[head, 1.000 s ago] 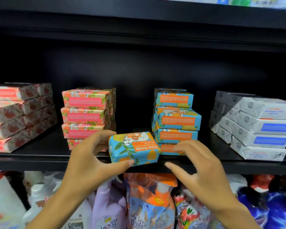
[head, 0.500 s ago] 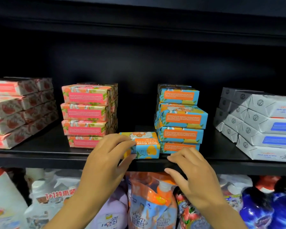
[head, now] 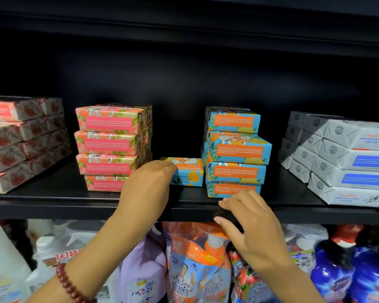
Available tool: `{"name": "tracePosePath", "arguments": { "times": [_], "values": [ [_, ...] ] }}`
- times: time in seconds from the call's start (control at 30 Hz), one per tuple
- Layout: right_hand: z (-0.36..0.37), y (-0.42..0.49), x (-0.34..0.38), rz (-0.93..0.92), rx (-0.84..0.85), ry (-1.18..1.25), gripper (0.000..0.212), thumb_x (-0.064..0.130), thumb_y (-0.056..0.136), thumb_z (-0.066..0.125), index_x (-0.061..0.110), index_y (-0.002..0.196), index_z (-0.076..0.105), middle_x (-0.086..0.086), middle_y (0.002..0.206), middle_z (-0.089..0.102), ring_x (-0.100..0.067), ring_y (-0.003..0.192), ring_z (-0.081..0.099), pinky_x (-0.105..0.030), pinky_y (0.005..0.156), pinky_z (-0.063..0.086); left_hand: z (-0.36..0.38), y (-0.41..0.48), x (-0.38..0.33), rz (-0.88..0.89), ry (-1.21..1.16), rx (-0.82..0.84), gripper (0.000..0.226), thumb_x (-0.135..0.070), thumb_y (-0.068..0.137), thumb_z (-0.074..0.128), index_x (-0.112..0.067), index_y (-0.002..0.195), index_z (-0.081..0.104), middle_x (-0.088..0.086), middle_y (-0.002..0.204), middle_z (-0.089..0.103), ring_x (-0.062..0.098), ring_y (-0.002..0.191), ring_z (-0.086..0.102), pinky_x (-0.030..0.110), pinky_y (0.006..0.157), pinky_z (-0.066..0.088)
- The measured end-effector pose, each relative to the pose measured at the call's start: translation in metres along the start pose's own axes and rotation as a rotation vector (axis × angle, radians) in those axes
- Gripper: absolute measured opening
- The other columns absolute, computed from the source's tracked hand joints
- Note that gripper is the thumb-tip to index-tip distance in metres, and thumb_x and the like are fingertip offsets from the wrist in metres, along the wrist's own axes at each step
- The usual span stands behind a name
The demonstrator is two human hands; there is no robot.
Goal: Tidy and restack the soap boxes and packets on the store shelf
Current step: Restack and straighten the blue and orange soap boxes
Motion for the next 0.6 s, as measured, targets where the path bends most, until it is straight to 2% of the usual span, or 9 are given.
{"name": "tracePosePath", "arguments": {
  "times": [0.07,0.1,0.2,0.27,0.3,0.37,0.47,0.53,0.6],
  "values": [
    [-0.003,-0.001,-0.002,0.003,0.005,0.026,0.018,0.023,0.077,0.073,0.013,0.091,0.069,0.006,0.088,0.062,-0.012,0.085,0.057,-0.03,0.068,0.054,0.0,-0.005,0.0,0.016,-0.025,0.008,0.039,-0.005,0.08,0.07,-0.002,0.119,0.064,0.013,0.123,0.063,0.032,0.114,0.059,0.04,0.089,0.051],
    [-0.007,-0.001,-0.002,0.0,-0.022,0.065,0.018,0.022,0.078,0.073,0.012,0.092,0.069,0.006,0.09,0.062,-0.011,0.088,0.057,-0.03,0.072,0.053,-0.001,-0.009,-0.001,0.06,-0.065,-0.02,0.037,-0.008,0.081,0.071,-0.001,0.116,0.065,0.014,0.121,0.063,0.032,0.111,0.06,0.04,0.089,0.051],
    [-0.032,0.009,-0.002,-0.087,-0.248,0.105,0.018,0.02,0.084,0.063,0.006,0.094,0.07,0.0,0.096,0.064,-0.011,0.097,0.055,-0.019,0.089,0.042,0.0,-0.026,-0.004,0.168,-0.168,-0.213,0.024,-0.022,0.087,0.062,-0.003,0.099,0.071,0.008,0.1,0.07,0.028,0.092,0.066,0.037,0.077,0.053],
    [-0.049,0.025,-0.006,-0.133,-0.339,0.053,0.021,0.017,0.084,0.063,0.003,0.099,0.068,-0.006,0.101,0.063,-0.015,0.101,0.054,-0.019,0.094,0.038,0.004,-0.03,-0.004,0.161,-0.18,-0.204,0.031,-0.033,0.089,0.053,-0.01,0.09,0.073,0.001,0.089,0.071,0.022,0.083,0.067,0.033,0.068,0.052],
    [-0.055,0.036,-0.01,-0.134,-0.328,0.027,0.026,0.019,0.083,0.064,0.003,0.103,0.066,-0.007,0.105,0.062,-0.017,0.104,0.054,-0.02,0.095,0.037,0.006,-0.03,-0.004,0.15,-0.159,-0.182,0.033,-0.036,0.09,0.05,-0.014,0.083,0.073,-0.003,0.083,0.071,0.02,0.079,0.067,0.03,0.062,0.05],
    [-0.06,0.057,-0.019,-0.079,-0.198,-0.012,0.041,0.029,0.082,0.067,0.006,0.115,0.061,-0.005,0.116,0.059,-0.014,0.111,0.05,-0.02,0.097,0.036,0.009,-0.03,-0.004,0.133,-0.128,-0.16,0.037,-0.039,0.091,0.046,-0.018,0.073,0.071,-0.007,0.074,0.069,0.017,0.071,0.065,0.028,0.053,0.047],
    [-0.053,0.072,-0.033,0.035,0.035,0.019,0.06,0.037,0.074,0.074,0.014,0.125,0.053,0.0,0.125,0.053,-0.004,0.112,0.04,-0.02,0.094,0.035,0.01,-0.03,-0.002,0.119,-0.133,-0.173,0.038,-0.04,0.09,0.045,-0.02,0.072,0.071,-0.01,0.072,0.068,0.015,0.068,0.062,0.024,0.051,0.043],
    [-0.051,0.073,-0.035,0.023,0.018,0.049,0.06,0.032,0.07,0.078,0.013,0.121,0.054,0.0,0.12,0.054,-0.003,0.109,0.039,-0.011,0.09,0.03,0.01,-0.031,-0.002,0.112,-0.13,-0.174,0.038,-0.041,0.089,0.044,-0.021,0.072,0.072,-0.011,0.071,0.068,0.014,0.067,0.062,0.02,0.052,0.037],
    [-0.052,0.072,-0.033,-0.025,-0.057,0.04,0.053,0.026,0.067,0.081,0.008,0.111,0.057,-0.002,0.11,0.057,-0.009,0.104,0.044,-0.009,0.084,0.033,0.009,-0.031,-0.003,0.088,-0.142,-0.172,0.039,-0.044,0.088,0.044,-0.021,0.073,0.073,-0.01,0.07,0.068,0.015,0.066,0.063,0.018,0.052,0.035]
  ]
}}
Point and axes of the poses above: each hand's wrist, its own y-axis towards the middle knuckle, its own z-axis out of the palm, x = y × z, the point moved 3 cm from there along y, towards the middle knuckle
